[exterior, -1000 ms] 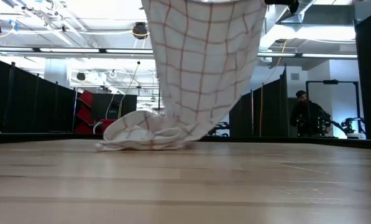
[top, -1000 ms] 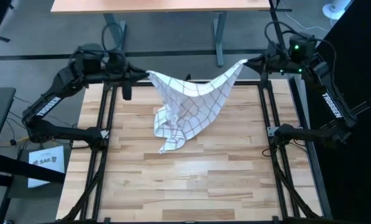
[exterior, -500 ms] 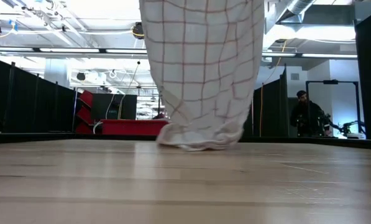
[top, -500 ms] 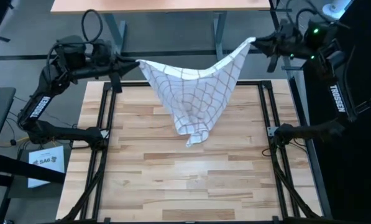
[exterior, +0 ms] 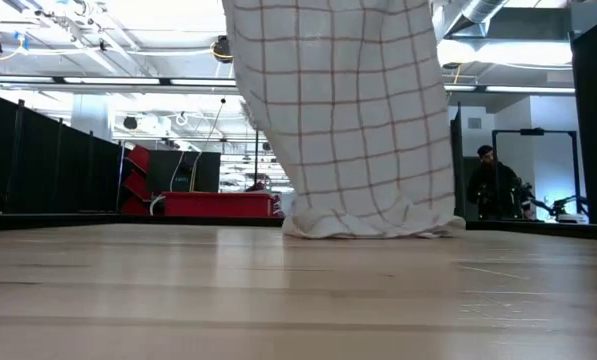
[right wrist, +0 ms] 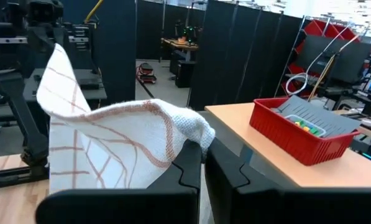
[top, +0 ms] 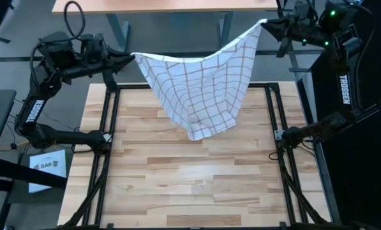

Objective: Roll towel
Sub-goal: Roll the white squared towel

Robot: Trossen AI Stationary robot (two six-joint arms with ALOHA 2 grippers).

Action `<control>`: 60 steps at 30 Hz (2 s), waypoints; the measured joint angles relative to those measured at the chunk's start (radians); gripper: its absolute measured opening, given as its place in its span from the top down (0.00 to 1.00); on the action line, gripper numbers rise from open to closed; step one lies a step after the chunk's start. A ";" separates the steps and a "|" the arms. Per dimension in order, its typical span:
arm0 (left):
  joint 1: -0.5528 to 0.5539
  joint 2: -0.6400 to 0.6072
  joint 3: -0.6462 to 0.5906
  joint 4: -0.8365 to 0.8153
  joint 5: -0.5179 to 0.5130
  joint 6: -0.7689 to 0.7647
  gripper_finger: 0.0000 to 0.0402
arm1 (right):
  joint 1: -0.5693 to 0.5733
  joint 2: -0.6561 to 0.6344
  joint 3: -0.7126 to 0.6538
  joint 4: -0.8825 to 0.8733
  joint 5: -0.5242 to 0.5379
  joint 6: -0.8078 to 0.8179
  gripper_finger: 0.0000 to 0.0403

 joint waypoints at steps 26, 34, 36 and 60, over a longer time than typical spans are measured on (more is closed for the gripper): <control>0.001 0.265 0.519 -0.281 0.025 0.048 0.98 | 0.001 0.119 0.216 0.067 -0.092 0.079 1.00; 0.031 0.318 0.557 -0.285 0.074 0.054 0.98 | 0.008 0.148 0.222 0.105 -0.109 0.097 1.00; 0.046 0.313 0.557 -0.268 0.082 0.051 0.98 | 0.008 0.148 0.222 0.131 -0.111 0.110 1.00; 0.085 0.243 0.557 -0.065 0.084 0.070 0.98 | -0.056 0.147 0.222 0.468 -0.120 0.218 1.00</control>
